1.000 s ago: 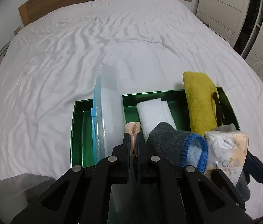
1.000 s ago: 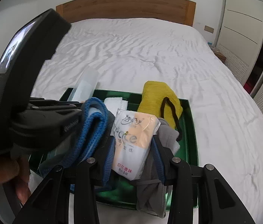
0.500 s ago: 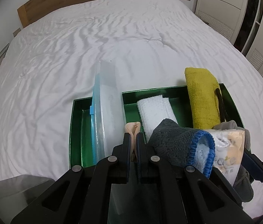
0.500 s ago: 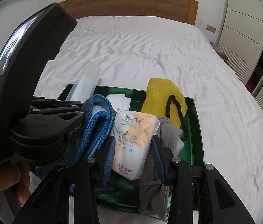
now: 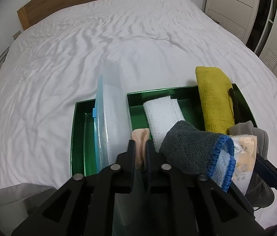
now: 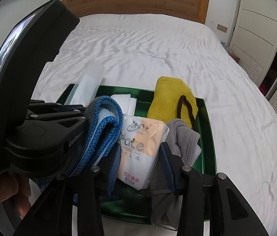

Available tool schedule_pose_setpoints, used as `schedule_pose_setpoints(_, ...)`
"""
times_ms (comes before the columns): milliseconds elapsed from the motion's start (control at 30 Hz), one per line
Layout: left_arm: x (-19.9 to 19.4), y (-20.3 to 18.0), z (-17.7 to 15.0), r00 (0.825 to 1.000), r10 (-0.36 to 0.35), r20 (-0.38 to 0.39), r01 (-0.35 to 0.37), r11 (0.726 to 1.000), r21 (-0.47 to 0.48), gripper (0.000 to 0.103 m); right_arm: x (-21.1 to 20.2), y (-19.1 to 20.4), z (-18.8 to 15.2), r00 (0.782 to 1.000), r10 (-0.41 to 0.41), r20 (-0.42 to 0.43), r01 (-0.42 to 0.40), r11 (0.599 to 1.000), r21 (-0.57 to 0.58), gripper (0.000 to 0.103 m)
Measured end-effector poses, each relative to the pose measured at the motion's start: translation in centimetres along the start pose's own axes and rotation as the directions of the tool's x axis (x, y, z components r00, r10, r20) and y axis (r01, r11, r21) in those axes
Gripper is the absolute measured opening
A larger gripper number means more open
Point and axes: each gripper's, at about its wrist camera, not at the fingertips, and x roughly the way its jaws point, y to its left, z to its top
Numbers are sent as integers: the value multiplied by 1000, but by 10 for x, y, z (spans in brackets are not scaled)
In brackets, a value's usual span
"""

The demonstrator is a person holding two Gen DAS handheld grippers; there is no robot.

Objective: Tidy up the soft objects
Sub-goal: 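Lower the round sponge into the tray while the right tool lowers the tissue pack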

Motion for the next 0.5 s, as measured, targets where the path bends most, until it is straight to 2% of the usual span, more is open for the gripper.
schedule_pose_setpoints(300,-1,2,-1,1000,2,8,-2,1000,9,12,1,1,0,1000,-5,-1,5,1000,-7,43)
schedule_pose_setpoints(500,-7,2,-1,1000,4,25,-4,1000,8,29,-6,1,-1,1000,-11,7,11,1000,-13,44)
